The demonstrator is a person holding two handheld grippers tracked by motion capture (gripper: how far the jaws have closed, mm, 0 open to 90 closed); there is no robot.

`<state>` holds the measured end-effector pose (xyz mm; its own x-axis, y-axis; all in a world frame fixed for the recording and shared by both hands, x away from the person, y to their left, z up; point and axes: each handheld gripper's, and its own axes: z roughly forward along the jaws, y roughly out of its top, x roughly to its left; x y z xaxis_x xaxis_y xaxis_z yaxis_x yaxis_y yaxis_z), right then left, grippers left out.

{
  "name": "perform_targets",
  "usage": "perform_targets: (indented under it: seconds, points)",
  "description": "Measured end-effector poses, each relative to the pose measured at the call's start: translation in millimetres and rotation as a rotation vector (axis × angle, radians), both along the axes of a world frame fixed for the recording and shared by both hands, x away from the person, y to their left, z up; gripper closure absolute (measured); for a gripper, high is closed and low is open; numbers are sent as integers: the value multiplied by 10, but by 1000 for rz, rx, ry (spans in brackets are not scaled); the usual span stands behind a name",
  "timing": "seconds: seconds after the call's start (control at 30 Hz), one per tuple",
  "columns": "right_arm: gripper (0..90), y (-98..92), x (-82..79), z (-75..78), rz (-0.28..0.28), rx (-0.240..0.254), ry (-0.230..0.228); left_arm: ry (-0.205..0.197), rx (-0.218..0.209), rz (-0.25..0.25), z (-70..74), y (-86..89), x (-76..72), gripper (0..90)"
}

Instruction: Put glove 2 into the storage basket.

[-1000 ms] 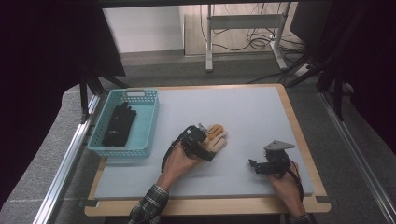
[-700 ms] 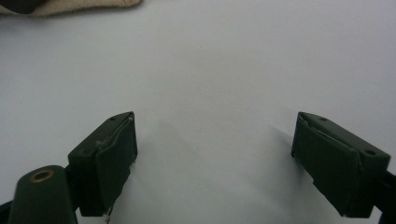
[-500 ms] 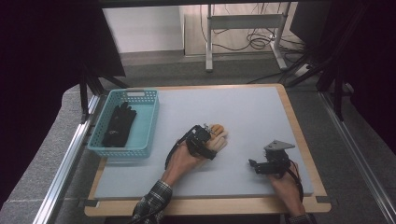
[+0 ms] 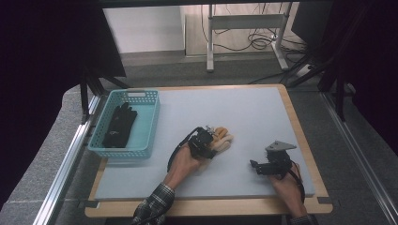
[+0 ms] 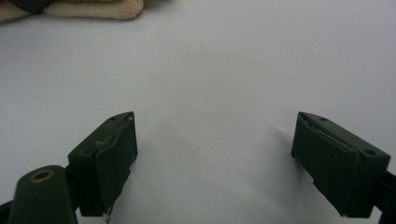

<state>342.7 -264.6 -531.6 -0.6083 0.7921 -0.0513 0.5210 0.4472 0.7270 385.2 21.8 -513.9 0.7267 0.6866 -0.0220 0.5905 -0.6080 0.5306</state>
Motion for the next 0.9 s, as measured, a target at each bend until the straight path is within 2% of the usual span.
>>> perform_targets:
  seconds: [0.07,0.17,0.23,0.3,0.47,0.9]
  points:
    - [138,0,0,0,0,0,0,7,-13,-4,9,25,5,541]
    - [138,0,0,0,-1,0,0,20,-61,-3,33,85,21,568]
    - [138,0,0,0,-1,1,0,15,-103,4,97,149,29,607]
    - [138,0,0,0,-1,0,0,11,-115,6,135,178,31,664]
    - [138,-1,0,0,0,1,0,-5,-116,11,209,218,30,711]
    - [138,-2,0,1,0,0,-1,-42,-116,44,380,301,60,723]
